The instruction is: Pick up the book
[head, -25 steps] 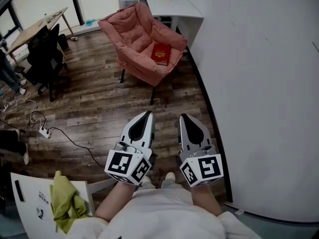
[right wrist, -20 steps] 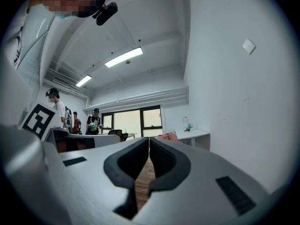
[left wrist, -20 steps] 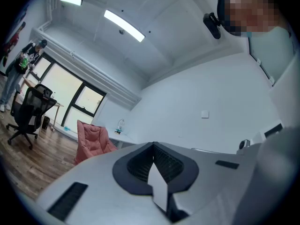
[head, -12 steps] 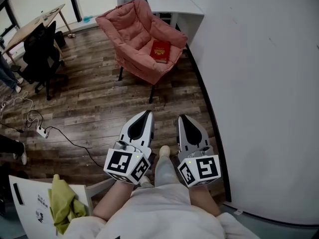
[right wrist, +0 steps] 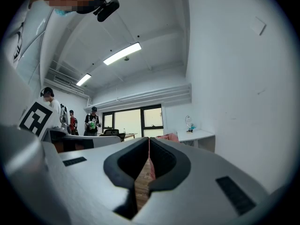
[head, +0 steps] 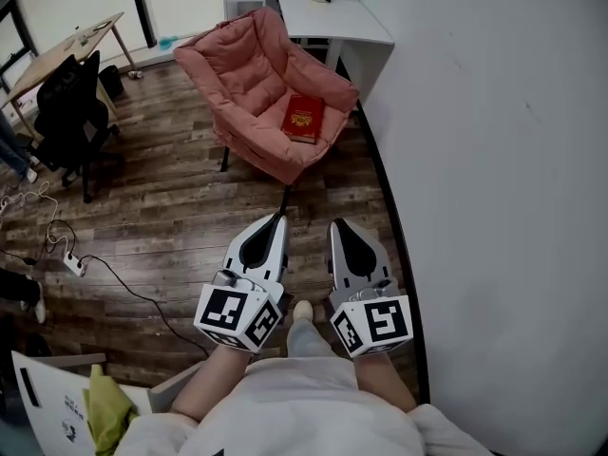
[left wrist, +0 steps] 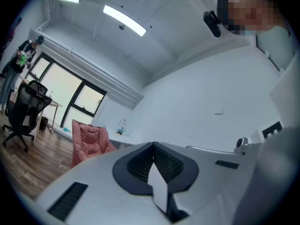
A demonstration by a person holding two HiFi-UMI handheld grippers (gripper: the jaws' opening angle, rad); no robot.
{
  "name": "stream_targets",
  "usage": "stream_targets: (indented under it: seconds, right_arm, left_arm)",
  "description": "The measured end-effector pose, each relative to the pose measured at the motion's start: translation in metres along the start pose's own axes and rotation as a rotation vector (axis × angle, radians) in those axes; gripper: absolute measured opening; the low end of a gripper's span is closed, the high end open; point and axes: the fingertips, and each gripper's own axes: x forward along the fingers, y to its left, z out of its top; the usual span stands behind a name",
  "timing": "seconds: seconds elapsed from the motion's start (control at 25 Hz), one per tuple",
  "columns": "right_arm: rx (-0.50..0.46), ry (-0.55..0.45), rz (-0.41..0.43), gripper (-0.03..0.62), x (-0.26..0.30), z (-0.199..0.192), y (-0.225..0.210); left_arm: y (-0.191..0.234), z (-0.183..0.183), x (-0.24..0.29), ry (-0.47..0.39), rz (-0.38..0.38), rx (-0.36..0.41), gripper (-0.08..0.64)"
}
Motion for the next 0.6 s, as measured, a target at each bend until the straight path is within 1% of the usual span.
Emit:
stream_targets:
  seconds: [0.28,0.6]
  right_arm:
    - [-0.007,0.002,0.026,0.028,0.065,0.01,-0.06]
    - [-0.003,0.022,0.053,0.028,0.104,0.002,-0.113]
  left_arm:
    - [0.013,0.003,0.084,-0.005,0.016,-0.012,0.003]
    - [0.018,-0.004,0.145,-0.014,0.047,-0.02,0.003]
